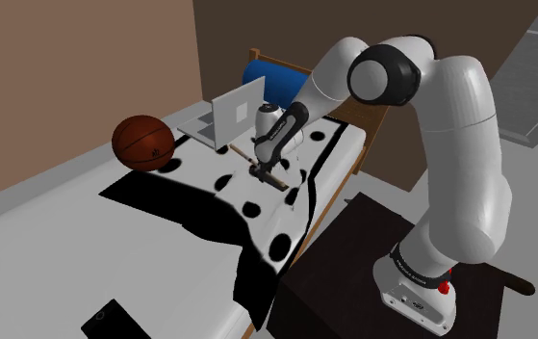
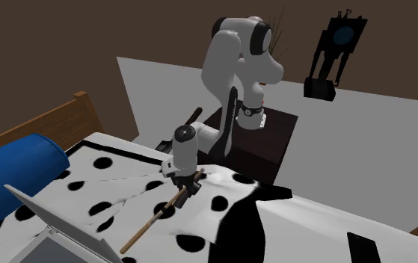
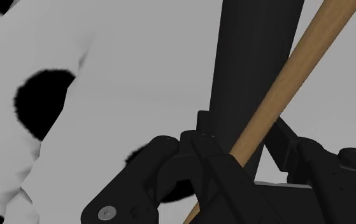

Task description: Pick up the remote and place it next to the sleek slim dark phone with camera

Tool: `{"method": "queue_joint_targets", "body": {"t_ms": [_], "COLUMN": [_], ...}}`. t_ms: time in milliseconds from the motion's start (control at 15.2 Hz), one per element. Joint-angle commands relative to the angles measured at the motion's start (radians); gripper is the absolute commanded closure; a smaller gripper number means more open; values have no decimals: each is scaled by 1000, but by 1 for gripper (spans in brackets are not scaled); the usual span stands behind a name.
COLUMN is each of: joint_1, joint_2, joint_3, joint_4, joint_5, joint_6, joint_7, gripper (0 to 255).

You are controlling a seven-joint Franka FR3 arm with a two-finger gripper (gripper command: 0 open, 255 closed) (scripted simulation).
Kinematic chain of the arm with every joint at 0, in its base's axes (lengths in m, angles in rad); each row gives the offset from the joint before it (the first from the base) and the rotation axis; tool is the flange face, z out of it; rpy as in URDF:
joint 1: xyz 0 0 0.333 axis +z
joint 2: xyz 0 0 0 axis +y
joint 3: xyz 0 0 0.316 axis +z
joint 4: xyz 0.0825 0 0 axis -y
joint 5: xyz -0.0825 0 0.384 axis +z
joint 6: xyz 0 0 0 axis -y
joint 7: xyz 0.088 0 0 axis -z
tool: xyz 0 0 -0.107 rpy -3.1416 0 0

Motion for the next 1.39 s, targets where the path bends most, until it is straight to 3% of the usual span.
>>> {"method": "queue_joint_targets", "body": {"t_ms": [0, 594, 1320], "joint_1": [1, 1, 224], "joint_2": [-25, -130, -188], "joint_3": [0, 0, 23], "joint_4": [-9, -35, -131], "joint_5": [0, 1, -35], "joint_6": [-16, -94, -77], "joint_7": [-1, -8, 266], "gripper": [255, 255, 255]}}
